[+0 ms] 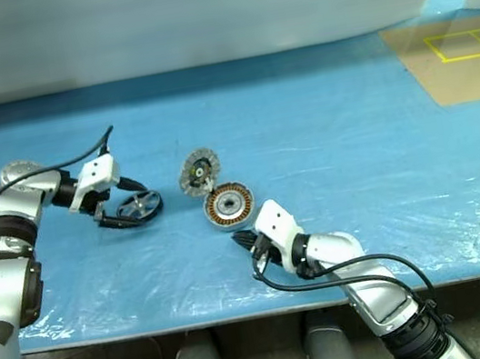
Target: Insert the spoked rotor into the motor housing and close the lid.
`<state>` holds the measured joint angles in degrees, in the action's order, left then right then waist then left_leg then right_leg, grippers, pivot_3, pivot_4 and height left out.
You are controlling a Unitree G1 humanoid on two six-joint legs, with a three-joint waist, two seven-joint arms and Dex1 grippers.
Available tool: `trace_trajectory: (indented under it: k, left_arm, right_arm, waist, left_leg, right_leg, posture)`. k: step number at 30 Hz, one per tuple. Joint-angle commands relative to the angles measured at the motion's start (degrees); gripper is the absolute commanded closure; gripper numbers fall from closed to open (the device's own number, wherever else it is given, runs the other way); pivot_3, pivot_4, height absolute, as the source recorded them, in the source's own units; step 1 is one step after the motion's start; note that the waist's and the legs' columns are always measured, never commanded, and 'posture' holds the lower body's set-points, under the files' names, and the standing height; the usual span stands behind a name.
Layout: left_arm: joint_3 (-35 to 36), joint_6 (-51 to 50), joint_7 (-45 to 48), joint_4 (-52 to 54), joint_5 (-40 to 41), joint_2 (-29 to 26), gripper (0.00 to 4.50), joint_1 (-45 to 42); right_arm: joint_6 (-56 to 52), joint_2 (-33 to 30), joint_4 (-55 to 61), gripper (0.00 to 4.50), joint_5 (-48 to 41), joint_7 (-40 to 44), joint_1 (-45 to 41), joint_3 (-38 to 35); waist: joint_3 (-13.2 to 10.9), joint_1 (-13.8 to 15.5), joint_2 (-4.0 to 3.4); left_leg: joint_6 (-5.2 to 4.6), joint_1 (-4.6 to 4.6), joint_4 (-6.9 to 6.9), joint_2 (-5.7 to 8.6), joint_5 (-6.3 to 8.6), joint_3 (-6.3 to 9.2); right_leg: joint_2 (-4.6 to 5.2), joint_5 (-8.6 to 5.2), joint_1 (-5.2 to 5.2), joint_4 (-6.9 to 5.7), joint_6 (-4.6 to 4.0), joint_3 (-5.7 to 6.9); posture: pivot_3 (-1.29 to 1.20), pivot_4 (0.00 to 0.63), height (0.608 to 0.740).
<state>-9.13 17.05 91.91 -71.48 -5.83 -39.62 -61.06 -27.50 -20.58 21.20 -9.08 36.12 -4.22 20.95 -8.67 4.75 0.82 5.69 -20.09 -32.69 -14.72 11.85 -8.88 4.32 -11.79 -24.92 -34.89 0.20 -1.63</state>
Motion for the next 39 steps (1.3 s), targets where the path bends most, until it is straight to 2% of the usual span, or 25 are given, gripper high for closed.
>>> trace_trajectory:
  k: [1,6,10,13,19,31,39]
  left_arm:
    - [0.1,-2.9,0.6,1.5,2.6,-1.3,0.0,-1.2]
    - [0.0,-4.5,0.6,1.8,1.8,-1.9,0.0,-1.0]
    - [-0.1,-4.0,0.6,1.8,1.0,-2.1,0.87,-0.6]
    - [-0.3,-3.6,0.6,1.9,0.4,-2.0,1.85,-0.3]
    - [-0.8,-1.7,0.1,2.0,-1.5,-1.7,1.85,0.4]
    - [-2.8,4.0,-8.3,0.6,-6.4,-0.7,1.85,0.8]
    - [-3.1,4.4,-6.7,0.3,-7.1,-0.1,1.85,0.9]
  right_arm:
    - [0.7,0.0,0.8,4.46,0.1,0.0,-0.4,0.1]
    - [0.8,0.0,0.5,4.46,0.3,0.2,-0.5,0.3]
    - [0.8,-0.1,0.3,4.5,0.5,0.3,-0.7,0.4]
    - [0.8,-0.1,0.2,4.5,0.5,0.3,-0.9,0.3]
    - [0.7,-0.1,0.4,4.5,0.6,0.2,-0.9,0.2]
    - [0.6,0.0,0.6,4.5,0.7,-0.3,-0.8,0.0]
    - [0.6,-0.2,0.8,4.5,0.8,-0.3,-0.5,-0.1]
  waist:
    - [0.0,0.0,0.0]
    - [0.0,0.0,0.0]
    - [0.0,0.0,0.0]
    - [0.0,0.0,0.0]
    - [0.0,0.0,0.0]
    - [0.0,0.1,0.0]
    - [0.0,0.2,0.0]
  left_leg:
    - [0.0,0.0,0.0,0.0,0.0,0.0]
    - [0.0,-0.01,0.01,0.0,0.0,0.0]
    - [0.0,-0.01,0.0,0.0,0.0,0.0]
    - [0.0,-0.01,0.0,0.0,0.0,0.0]
    - [0.0,-0.01,0.0,0.0,0.0,0.01]
    - [0.0,-0.01,0.0,0.0,0.0,0.04]
    - [0.0,-0.01,-0.01,0.01,0.0,0.05]
  right_leg:
    - [0.0,-0.01,0.0,0.01,-0.01,0.0]
    - [0.0,0.0,0.0,0.01,0.0,0.01]
    - [0.0,0.0,0.0,0.01,0.0,0.01]
    - [0.0,0.0,0.01,0.01,0.0,0.01]
    - [0.0,0.0,0.01,0.01,0.0,0.02]
    - [0.0,0.01,0.03,0.01,0.02,0.03]
    - [0.0,0.01,0.03,0.01,0.02,0.03]
  posture:
    - [0.0,0.15,0.74]
    - [0.0,0.15,0.74]
    - [0.0,0.15,0.74]
    - [0.0,0.15,0.74]
    - [0.0,0.15,0.74]
    - [0.0,0.15,0.74]
    - [0.0,0.15,0.74]
